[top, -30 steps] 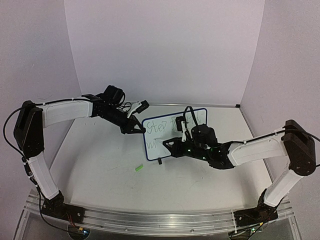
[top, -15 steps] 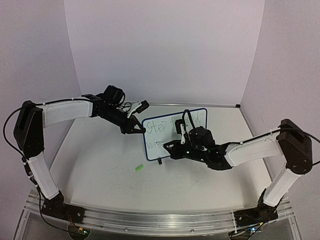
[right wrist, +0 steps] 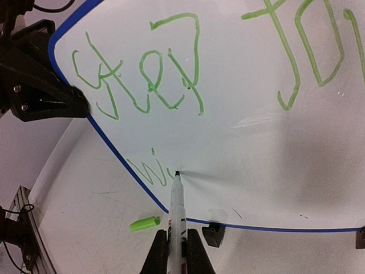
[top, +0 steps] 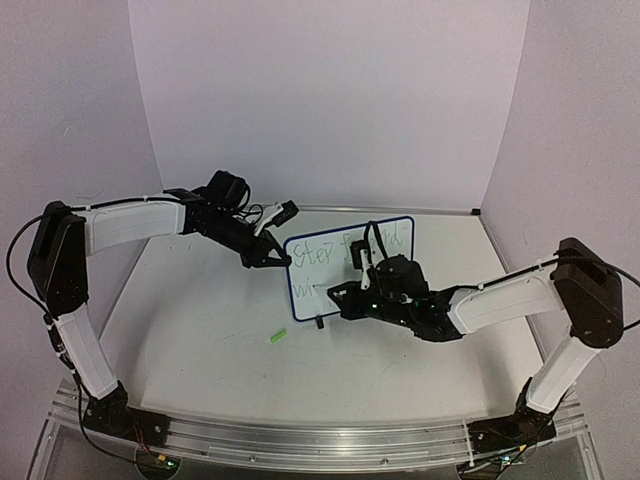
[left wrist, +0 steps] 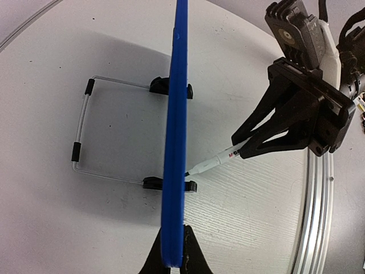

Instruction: Write a sentence on the whiteboard

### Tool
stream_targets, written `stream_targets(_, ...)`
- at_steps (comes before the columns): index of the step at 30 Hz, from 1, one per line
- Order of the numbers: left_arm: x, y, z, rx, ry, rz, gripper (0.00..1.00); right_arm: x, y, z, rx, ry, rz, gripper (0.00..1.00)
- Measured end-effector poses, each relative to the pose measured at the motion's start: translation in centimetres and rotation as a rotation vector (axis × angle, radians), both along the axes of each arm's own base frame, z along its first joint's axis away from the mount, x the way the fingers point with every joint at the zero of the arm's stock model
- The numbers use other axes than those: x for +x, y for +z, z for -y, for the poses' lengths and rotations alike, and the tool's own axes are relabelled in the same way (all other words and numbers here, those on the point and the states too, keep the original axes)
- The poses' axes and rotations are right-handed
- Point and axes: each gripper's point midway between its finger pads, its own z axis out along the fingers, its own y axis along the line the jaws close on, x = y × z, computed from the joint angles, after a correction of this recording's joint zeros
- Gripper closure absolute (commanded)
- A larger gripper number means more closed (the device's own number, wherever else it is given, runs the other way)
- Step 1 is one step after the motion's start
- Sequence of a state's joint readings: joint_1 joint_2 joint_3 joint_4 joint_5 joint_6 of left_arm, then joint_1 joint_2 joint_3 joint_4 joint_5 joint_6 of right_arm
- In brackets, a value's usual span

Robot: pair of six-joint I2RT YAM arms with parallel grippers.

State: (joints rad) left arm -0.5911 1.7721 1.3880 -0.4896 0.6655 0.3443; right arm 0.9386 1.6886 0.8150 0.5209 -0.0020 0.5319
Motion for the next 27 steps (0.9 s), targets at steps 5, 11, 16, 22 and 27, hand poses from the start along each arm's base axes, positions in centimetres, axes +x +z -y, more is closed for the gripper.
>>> stream_targets(5, 0.0, 0.0, 0.0, 0.0, 0.0, 0.0, 1.0, 0.1, 0.2, 0.5, -0.003, -0.025, 0.007, 1.0)
stream_targets(11, 0.0, 0.0, 0.0, 0.0, 0.0, 0.0, 1.0, 0.2, 0.4, 0.9, -0.008, -0.043, 0.013, 1.0)
stream_targets(16, 0.0, 0.0, 0.0, 0.0, -0.001, 0.0, 1.0, 0.2, 0.5, 0.9, -0.008, -0.04, 0.013, 1.0)
stream_targets(22, -0.1, 0.0, 0.1, 0.0, -0.002, 0.0, 1.0, 0.0, 1.7, 1.1, 0.008, -0.034, 0.024, 1.0)
stream_targets(27, -0.1, 0.0, 0.1, 0.002, -0.002, 0.002, 1.0, -0.2, 3.6, 1.0, 0.036, -0.02, 0.047, 1.0)
